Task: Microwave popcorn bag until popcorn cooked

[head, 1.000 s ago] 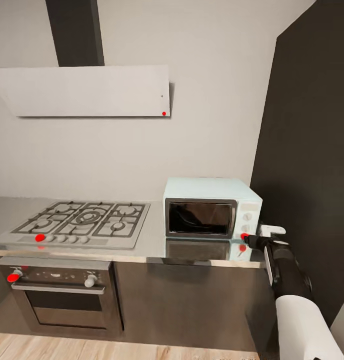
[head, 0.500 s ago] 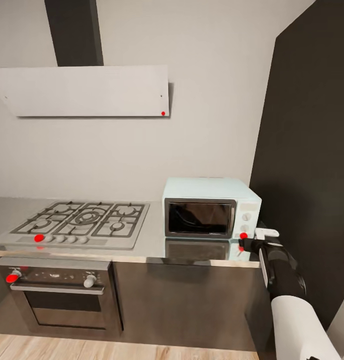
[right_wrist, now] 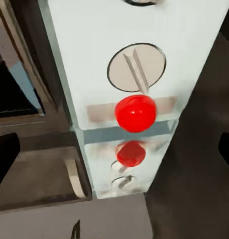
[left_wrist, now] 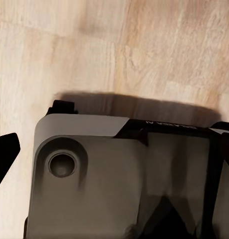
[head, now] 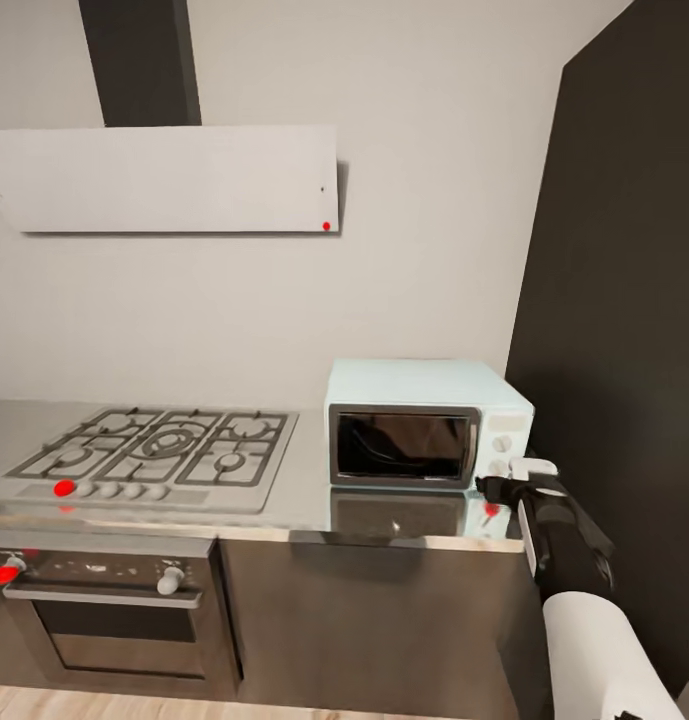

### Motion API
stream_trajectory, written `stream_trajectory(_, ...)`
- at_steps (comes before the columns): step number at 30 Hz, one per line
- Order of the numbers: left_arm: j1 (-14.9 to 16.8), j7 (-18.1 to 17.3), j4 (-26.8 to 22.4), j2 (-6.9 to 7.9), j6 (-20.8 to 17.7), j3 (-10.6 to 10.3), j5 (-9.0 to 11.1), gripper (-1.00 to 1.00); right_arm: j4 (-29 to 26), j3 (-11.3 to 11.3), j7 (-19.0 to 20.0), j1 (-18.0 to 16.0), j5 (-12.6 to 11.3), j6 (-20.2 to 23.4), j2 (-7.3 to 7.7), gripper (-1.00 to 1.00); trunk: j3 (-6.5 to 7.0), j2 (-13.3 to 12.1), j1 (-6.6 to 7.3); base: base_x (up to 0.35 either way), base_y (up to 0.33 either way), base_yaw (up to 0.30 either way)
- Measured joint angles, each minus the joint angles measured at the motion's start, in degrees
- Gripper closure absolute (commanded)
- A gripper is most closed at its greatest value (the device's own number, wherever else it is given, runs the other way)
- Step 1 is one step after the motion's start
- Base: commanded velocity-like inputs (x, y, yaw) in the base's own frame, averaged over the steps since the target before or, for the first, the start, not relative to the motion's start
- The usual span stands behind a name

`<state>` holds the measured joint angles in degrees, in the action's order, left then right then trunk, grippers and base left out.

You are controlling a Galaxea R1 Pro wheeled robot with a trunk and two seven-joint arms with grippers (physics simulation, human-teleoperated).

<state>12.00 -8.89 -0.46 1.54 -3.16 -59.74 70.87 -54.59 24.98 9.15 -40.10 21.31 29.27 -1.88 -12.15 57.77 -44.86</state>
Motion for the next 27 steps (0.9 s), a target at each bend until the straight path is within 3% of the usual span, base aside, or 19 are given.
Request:
stream_trajectory(6,0.0,0.0,0.0,0.00,0.0,0.0,0.0,-1.00,1.4,0.1,0.0,0.0,0.0,-1.6,0.27,-1.00,0.00,0.0,-0.02,0.175,0.000,0.000)
stream_trajectory(7,0.0,0.0,0.0,0.01,0.0,0.0,0.0,-1.00,1.5,0.1,0.1,0.0,-0.1,-1.7,0.28,1.00,0.00,0.0,-0.02,0.021,0.000,0.000)
stream_trajectory(17,0.0,0.0,0.0,0.00,0.0,0.0,0.0,-1.00,2.1,0.2,0.8,0.0,0.0,-1.5,0.72,1.00,0.00,0.0,-0.03,0.003,0.000,0.000)
stream_trajectory(27,0.0,0.0,0.0,0.01,0.0,0.0,0.0,-1.00,8.0,0.4,0.6,0.0,0.0,-3.5,1.76,1.00,0.00,0.0,-0.03,0.000,0.000,0.000)
